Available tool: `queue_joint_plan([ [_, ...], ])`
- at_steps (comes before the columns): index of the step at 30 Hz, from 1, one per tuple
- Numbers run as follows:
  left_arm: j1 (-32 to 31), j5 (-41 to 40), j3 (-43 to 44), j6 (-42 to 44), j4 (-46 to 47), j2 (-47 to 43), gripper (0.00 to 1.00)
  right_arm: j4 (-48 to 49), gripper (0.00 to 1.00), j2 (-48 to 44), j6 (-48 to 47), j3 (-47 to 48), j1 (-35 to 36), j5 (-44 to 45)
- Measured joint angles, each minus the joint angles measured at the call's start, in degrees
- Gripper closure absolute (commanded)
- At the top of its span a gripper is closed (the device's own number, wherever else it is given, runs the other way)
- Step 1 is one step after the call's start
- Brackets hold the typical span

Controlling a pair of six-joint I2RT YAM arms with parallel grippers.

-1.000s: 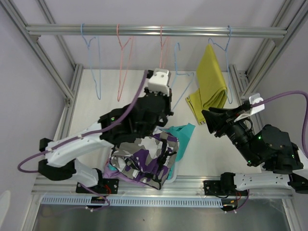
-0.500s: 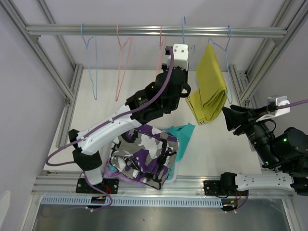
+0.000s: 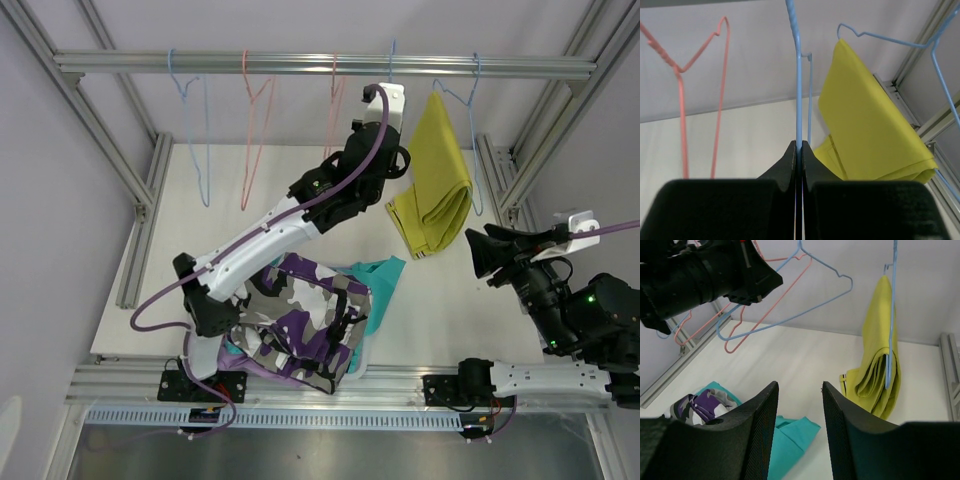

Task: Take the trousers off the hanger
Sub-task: Place the hanger at the clothesline.

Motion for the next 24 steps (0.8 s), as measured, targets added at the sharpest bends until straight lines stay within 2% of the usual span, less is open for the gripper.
queue_joint_plan([
  [10, 2.19, 5.27, 4.39, -0.02, 0.04, 4.48, 1.00, 1.79, 0.51, -0.13, -2.49, -2.36, 0.00, -0.04],
  [24, 2.54, 7.52, 3.30, -1.68, -0.59, 4.61, 0.99, 3.15, 0.51, -2.34, -3.41, -4.00, 0.00, -0.02],
])
